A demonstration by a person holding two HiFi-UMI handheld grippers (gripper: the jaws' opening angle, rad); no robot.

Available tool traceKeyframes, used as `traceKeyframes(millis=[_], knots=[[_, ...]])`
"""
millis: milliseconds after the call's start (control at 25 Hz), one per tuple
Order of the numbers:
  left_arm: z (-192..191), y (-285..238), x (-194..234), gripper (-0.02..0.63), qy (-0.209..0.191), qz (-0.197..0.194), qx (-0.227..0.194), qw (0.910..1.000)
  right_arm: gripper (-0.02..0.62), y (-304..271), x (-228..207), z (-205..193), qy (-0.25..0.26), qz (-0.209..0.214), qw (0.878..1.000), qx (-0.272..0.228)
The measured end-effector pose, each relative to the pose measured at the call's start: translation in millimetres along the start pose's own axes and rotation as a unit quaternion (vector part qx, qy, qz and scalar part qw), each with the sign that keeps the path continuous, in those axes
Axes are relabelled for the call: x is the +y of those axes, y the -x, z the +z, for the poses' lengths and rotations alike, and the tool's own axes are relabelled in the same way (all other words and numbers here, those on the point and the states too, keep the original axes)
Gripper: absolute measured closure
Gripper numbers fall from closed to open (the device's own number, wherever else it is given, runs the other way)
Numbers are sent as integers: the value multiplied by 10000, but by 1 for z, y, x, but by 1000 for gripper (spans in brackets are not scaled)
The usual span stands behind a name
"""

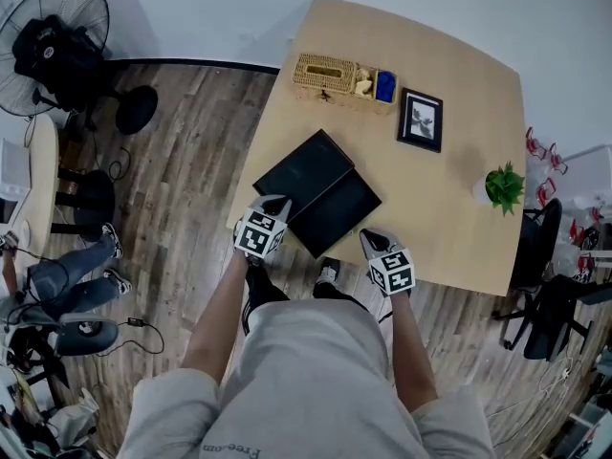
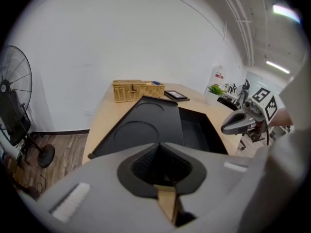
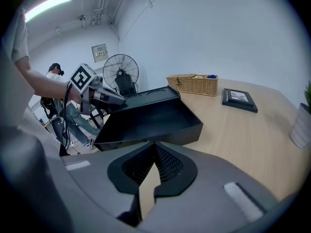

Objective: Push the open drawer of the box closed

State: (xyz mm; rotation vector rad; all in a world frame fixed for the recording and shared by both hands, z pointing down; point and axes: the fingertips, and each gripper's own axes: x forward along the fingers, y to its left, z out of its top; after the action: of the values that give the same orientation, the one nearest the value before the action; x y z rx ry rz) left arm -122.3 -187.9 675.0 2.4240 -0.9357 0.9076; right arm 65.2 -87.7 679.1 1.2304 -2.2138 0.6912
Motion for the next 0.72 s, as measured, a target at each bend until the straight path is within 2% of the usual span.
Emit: traceKeyframes(millis=[160, 360, 560, 720], knots=[[0, -1, 1, 554, -83, 18, -7, 10000, 592, -5, 2, -9, 143, 77, 9997, 160], [1, -1, 2, 554, -66, 65, -81, 9999, 589, -15, 14, -19, 361, 401, 9980, 320], [2, 1, 3, 554, 140, 79, -157, 9997, 533, -26, 20, -26, 515, 680, 9950, 516], [2, 2, 3, 554, 218, 37, -101, 9997, 515, -33, 22, -28, 555, 702, 9942, 597]])
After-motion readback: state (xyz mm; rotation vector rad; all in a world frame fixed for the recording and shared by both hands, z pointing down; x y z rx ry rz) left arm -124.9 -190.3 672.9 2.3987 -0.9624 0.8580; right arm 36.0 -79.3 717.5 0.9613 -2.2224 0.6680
